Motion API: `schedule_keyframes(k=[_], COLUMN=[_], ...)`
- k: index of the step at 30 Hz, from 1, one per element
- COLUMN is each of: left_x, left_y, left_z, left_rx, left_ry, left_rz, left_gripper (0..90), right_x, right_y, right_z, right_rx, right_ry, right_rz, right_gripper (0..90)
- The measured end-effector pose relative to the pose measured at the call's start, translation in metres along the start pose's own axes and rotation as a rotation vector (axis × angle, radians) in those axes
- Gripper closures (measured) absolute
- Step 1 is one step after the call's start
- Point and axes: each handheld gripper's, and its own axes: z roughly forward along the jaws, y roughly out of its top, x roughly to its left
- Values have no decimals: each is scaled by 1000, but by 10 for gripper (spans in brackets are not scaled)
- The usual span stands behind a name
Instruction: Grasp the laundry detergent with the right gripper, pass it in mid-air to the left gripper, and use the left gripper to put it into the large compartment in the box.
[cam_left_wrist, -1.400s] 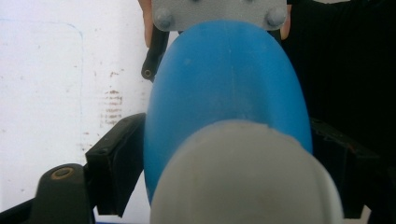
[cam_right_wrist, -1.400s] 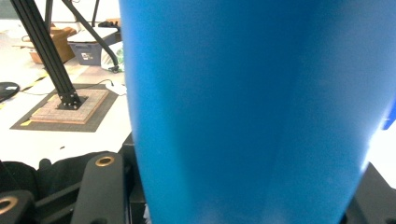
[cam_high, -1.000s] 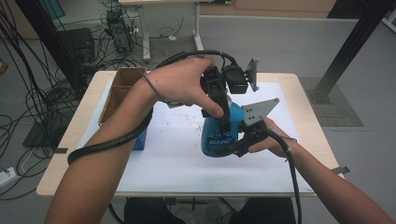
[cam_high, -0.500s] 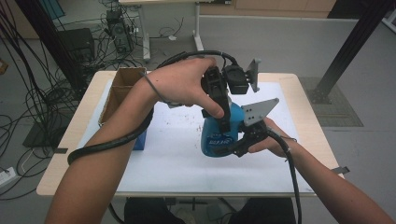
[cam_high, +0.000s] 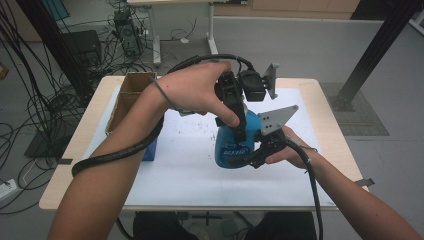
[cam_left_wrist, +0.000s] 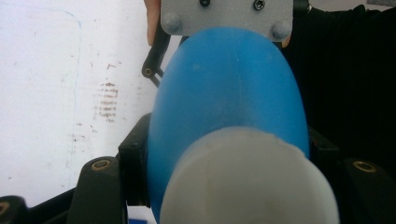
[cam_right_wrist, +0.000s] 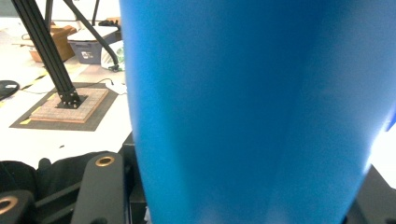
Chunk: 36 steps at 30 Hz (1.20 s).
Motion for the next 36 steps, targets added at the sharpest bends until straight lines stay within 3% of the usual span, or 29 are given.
schedule_keyframes(k=[36], left_x=[1], left_y=[2], left_z=[-1], left_rx=[-7], left_ry=[8], left_rz=[-2], left_gripper=[374], right_x=[-1], right_y=[1], right_z=[-2], right_rx=[-2], right_ry=[-5], right_rz=[1], right_gripper=[408])
